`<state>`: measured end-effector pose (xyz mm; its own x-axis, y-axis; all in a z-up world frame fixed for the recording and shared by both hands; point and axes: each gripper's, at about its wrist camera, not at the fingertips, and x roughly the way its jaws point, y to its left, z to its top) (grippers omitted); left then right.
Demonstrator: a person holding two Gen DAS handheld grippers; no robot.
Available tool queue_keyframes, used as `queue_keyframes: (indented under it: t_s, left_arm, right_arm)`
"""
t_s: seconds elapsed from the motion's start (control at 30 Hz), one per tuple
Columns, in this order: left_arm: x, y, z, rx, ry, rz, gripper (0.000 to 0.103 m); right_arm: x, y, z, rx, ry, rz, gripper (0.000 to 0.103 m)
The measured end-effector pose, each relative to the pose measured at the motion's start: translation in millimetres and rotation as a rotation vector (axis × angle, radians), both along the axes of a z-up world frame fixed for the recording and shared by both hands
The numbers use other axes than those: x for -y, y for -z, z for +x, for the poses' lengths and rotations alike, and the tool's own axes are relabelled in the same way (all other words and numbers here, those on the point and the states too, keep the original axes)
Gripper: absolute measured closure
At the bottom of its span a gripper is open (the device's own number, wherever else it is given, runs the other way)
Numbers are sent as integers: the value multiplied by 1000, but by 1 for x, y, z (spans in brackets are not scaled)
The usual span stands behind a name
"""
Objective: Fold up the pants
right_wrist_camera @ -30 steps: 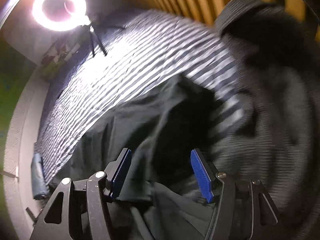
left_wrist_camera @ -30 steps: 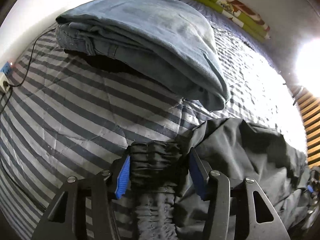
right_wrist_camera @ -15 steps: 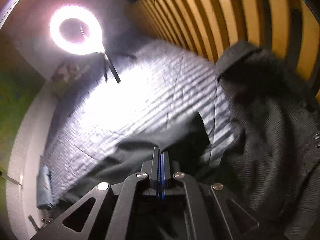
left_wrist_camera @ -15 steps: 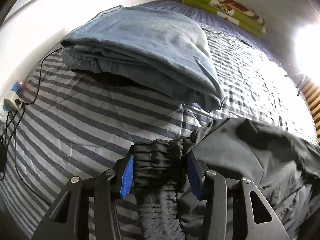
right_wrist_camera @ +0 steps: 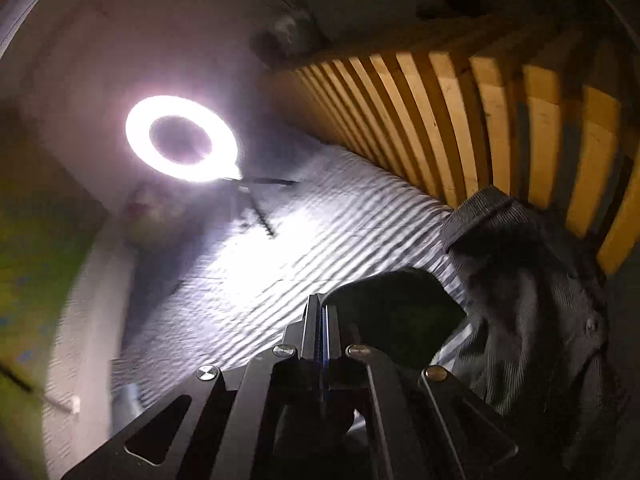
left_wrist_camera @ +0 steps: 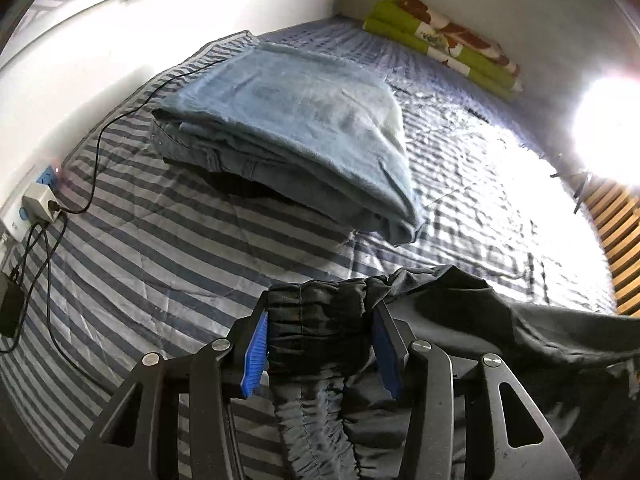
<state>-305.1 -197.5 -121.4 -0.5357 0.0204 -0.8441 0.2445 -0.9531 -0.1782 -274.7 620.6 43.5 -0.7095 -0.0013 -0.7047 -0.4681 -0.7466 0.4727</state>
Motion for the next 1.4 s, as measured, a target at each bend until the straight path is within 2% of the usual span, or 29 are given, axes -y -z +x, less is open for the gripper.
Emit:
queue_keyframes:
  t_s: [0.07, 0.13, 0.2, 0.27, 0.4, 0.47, 0.57, 0.7, 0.77, 0.83, 0.93, 1.0, 1.03, 1.1, 1.2, 1.27, 1.33, 1.37, 1.4]
  left_arm:
    - [-1, 8, -3, 21, -11, -13, 54]
    - [1, 16, -4, 31, -21, -9, 54]
    - [3, 21, -5, 41, -25, -10, 54]
    - [6, 25, -7, 51, -30, 0, 54]
    - [6, 30, -12, 53, -28, -2, 54]
    - [5, 32, -12, 50, -30, -2, 54]
    - [5, 33, -12, 47, -36, 1, 54]
    - [5, 32, -11, 46, -37, 8, 54]
    - [5, 31, -9, 44, -35, 12, 54]
    - [3, 29, -8, 43, -28, 6, 54]
    - [3, 27, -7, 45, -24, 9, 54]
    - [2, 26, -7, 44, -17, 6, 54]
    - [2, 26, -7, 45, -15, 6, 54]
    - [2, 26, -7, 44, -18, 7, 54]
    - [1, 28, -8, 46, -23, 9, 54]
    - [0, 29, -8, 48, -22, 8, 54]
    - [-1, 29, -9, 47, -19, 5, 54]
    - [-1, 28, -8, 43, -19, 4, 54]
    - [-2, 27, -7, 38, -17, 4, 54]
  right_arm:
    - [-4, 20, -48, 122, 30, 78, 98]
    - [-5, 55, -102, 284, 30, 227, 98]
    - [-2, 83, -127, 351, -4, 240, 97]
    - [12, 95, -134, 338, -81, 228, 95]
    - [61, 104, -123, 286, -296, 271, 77]
    - [85, 103, -114, 247, -395, 288, 74]
    - [112, 105, -103, 222, -505, 294, 60]
    - [157, 124, -97, 234, -664, 317, 58]
    - [171, 137, -97, 287, -675, 274, 58]
    - [182, 144, -97, 279, -661, 252, 58]
    - [206, 141, -90, 222, -751, 362, 58]
    - [226, 137, -81, 160, -896, 387, 56]
    - [234, 135, -77, 148, -950, 412, 49]
    - [255, 138, -72, 147, -1012, 530, 40]
    - [270, 154, -77, 209, -1072, 612, 40]
    - [273, 169, -86, 256, -1066, 656, 40]
    - [269, 182, -95, 294, -1039, 648, 41]
    - [265, 186, -98, 308, -1029, 626, 44]
    - [261, 189, -100, 314, -1023, 592, 64]
